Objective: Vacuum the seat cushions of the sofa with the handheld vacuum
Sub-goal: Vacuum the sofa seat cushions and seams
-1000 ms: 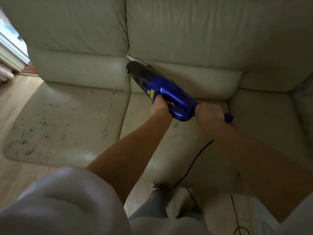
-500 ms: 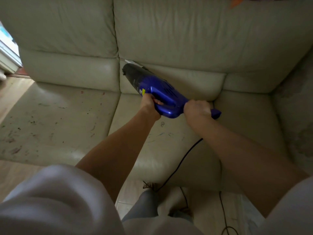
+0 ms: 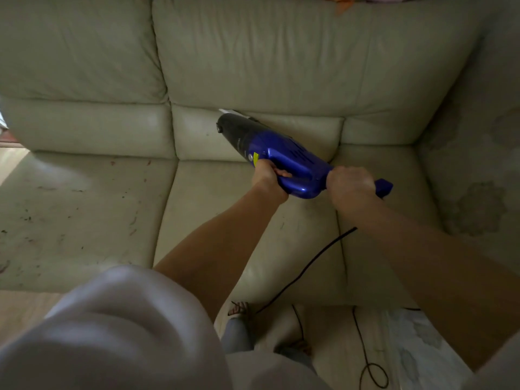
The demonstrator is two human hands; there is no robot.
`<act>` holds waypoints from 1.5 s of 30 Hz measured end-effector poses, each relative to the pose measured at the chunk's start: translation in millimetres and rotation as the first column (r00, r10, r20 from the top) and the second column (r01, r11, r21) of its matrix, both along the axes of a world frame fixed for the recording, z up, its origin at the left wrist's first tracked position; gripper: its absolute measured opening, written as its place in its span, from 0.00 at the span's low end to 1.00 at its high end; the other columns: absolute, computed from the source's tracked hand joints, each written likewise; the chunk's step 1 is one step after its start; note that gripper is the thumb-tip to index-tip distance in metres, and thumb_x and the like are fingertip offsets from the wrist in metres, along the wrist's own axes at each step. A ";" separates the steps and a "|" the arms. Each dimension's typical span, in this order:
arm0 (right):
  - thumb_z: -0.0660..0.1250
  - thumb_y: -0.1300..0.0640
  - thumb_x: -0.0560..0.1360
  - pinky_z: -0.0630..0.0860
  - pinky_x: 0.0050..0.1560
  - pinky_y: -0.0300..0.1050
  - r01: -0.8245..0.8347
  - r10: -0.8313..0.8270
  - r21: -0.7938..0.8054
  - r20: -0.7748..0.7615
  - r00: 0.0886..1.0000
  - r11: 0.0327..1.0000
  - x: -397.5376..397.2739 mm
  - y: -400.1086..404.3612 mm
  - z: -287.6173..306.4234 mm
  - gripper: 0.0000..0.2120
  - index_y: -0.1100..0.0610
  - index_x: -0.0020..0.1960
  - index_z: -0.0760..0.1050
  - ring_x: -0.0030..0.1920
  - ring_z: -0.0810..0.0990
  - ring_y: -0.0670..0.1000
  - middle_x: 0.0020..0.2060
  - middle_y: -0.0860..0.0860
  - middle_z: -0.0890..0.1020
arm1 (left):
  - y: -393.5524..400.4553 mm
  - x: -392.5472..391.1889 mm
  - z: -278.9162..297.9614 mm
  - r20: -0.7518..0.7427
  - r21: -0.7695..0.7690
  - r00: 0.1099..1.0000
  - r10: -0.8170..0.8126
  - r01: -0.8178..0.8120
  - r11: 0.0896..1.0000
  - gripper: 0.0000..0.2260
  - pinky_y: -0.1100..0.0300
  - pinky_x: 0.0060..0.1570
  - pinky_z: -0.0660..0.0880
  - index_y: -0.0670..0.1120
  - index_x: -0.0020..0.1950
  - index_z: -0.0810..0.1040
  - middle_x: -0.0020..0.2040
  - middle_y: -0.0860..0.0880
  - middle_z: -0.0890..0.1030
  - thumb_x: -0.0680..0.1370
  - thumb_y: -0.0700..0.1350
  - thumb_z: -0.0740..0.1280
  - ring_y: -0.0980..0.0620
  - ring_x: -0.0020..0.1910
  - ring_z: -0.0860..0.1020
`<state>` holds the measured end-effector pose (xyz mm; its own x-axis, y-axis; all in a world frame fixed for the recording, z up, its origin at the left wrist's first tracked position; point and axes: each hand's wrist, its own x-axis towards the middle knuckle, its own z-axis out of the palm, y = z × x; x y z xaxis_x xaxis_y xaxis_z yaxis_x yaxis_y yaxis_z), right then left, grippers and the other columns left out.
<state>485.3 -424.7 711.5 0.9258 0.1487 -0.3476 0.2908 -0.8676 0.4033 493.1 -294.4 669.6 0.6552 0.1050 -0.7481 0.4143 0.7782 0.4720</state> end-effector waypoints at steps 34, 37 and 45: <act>0.60 0.66 0.78 0.77 0.42 0.44 0.285 -0.278 -0.066 0.101 0.955 0.956 -72.8 -162.6 0.5 0.10 0.59 0.55 0.76 0.49 0.82 0.54 0.49 0.53 0.81 | -170.2 -31.5 -3.9 0.017 -0.124 0.954 -0.298 0.298 0.947 0.08 0.66 0.22 0.67 0.46 0.36 0.69 0.27 0.53 0.67 0.75 0.38 0.58 0.57 0.19 0.66; 0.60 0.67 0.77 0.80 0.47 0.48 0.316 -0.308 -0.064 0.108 0.945 0.947 -75.9 -174.8 1.7 0.10 0.60 0.56 0.76 0.48 0.82 0.55 0.49 0.54 0.81 | -184.1 -32.5 -3.0 0.041 -0.138 0.947 -0.319 0.321 0.937 0.06 0.66 0.23 0.68 0.46 0.38 0.70 0.25 0.53 0.67 0.73 0.36 0.58 0.56 0.20 0.66; 0.60 0.67 0.77 0.80 0.51 0.50 0.354 -0.348 -0.073 0.086 0.934 0.932 -80.5 -201.3 3.7 0.10 0.61 0.55 0.77 0.50 0.82 0.56 0.50 0.55 0.81 | -215.3 -31.7 -5.1 0.070 -0.154 0.938 -0.341 0.347 0.925 0.07 0.66 0.22 0.67 0.46 0.37 0.68 0.25 0.53 0.65 0.71 0.35 0.57 0.56 0.20 0.65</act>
